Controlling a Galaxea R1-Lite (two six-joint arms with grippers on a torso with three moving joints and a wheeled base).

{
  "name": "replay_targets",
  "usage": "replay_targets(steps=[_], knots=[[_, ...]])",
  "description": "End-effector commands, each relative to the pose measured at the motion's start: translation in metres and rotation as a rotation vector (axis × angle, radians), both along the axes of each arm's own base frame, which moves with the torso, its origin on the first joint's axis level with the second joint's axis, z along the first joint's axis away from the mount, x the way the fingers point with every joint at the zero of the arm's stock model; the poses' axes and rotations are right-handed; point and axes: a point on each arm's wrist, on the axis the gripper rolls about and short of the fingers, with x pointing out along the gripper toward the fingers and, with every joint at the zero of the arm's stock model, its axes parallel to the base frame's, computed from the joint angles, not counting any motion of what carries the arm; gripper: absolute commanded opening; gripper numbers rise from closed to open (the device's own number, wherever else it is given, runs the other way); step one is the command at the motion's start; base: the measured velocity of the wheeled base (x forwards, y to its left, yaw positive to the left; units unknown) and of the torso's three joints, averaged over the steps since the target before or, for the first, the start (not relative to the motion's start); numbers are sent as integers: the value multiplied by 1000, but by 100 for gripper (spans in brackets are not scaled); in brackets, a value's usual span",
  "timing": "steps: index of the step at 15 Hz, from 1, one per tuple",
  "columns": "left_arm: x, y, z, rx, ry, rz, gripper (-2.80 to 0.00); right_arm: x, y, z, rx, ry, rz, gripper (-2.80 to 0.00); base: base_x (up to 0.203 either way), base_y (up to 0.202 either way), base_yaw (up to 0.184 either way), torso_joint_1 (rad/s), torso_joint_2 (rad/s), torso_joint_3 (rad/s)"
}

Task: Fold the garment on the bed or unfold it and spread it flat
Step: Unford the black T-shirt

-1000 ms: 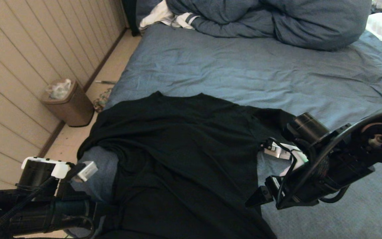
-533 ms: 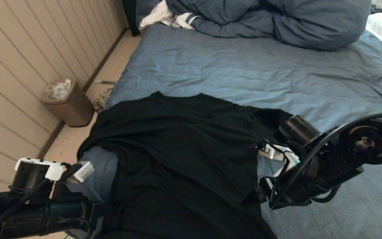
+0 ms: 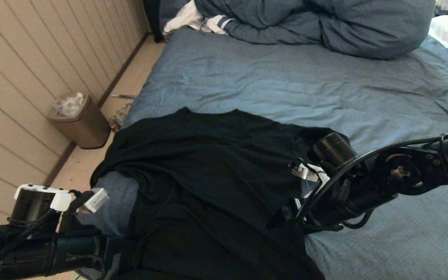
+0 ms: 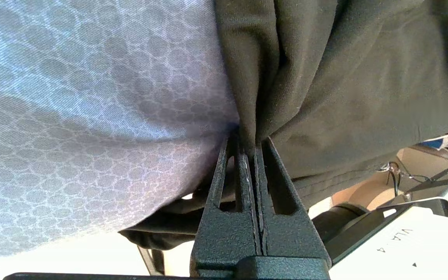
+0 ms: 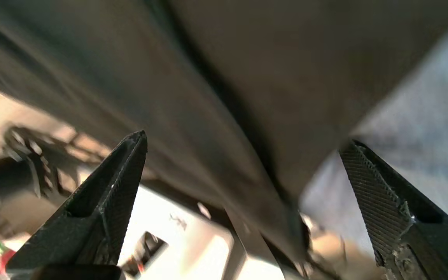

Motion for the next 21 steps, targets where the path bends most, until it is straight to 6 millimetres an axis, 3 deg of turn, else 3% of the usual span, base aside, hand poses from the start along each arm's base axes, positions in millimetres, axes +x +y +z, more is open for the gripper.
replay_targets(steps=[1, 4, 10, 15, 21], knots=[[0, 0, 1, -3, -5, 0, -280, 0, 6, -4, 0, 9, 16, -280, 0, 0, 0, 0, 0, 0], [-2, 0, 3, -6, -12, 0, -280, -5, 4, 1, 5, -1, 16, -280, 0, 0, 0, 0, 0, 0], [-17, 4, 10, -8, -48, 3, -280, -34, -19, 21, 29, -55, -10, -280, 0, 0, 0, 0, 0, 0], [-19, 5, 10, -5, -42, 9, -280, -35, -26, 19, 21, -50, -32, -280, 0, 0, 0, 0, 0, 0], [-14, 24, 9, 23, -55, 87, -280, -21, -68, 17, -10, -71, -159, -280, 0, 0, 0, 0, 0, 0]])
